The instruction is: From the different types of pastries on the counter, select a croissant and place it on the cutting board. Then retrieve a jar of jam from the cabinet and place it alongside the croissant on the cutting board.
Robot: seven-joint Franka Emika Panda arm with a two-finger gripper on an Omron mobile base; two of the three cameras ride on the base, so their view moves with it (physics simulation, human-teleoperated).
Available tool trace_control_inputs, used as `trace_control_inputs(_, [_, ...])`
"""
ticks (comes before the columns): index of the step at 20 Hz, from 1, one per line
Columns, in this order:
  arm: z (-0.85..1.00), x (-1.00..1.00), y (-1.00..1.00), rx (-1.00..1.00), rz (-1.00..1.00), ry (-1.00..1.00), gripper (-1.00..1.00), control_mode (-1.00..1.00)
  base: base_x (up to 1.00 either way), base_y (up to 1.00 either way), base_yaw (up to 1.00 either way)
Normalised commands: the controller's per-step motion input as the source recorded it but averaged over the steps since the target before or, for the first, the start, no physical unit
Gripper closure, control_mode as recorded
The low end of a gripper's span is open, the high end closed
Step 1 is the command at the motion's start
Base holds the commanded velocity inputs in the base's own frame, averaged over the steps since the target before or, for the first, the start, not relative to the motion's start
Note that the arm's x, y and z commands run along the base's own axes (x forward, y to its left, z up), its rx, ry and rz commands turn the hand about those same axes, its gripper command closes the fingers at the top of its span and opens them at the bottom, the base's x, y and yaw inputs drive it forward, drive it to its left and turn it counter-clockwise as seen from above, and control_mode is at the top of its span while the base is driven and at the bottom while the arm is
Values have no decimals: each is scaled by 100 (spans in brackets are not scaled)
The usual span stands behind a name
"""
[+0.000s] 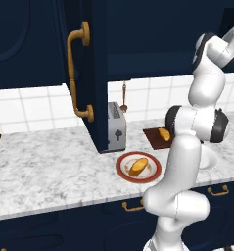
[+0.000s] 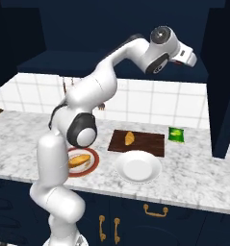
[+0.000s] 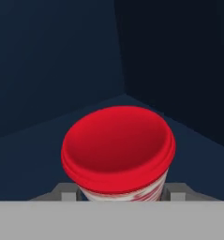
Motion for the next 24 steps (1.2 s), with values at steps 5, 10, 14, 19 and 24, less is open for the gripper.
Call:
trace_control_inputs(5, [52, -97, 0, 0, 6, -3, 100, -100, 0, 0, 0])
trace_control_inputs(10, [22, -98, 26, -3, 10, -8, 100, -100, 0, 0, 0])
trace_control_inputs(14, [0, -72, 81, -13, 8, -9, 100, -100, 0, 0, 0])
trace_control_inputs(19, [0, -100, 20, -8, 1, -9, 100, -100, 0, 0, 0])
trace_control_inputs(24, [2, -100, 32, -2, -1, 0, 100, -100, 0, 0, 0])
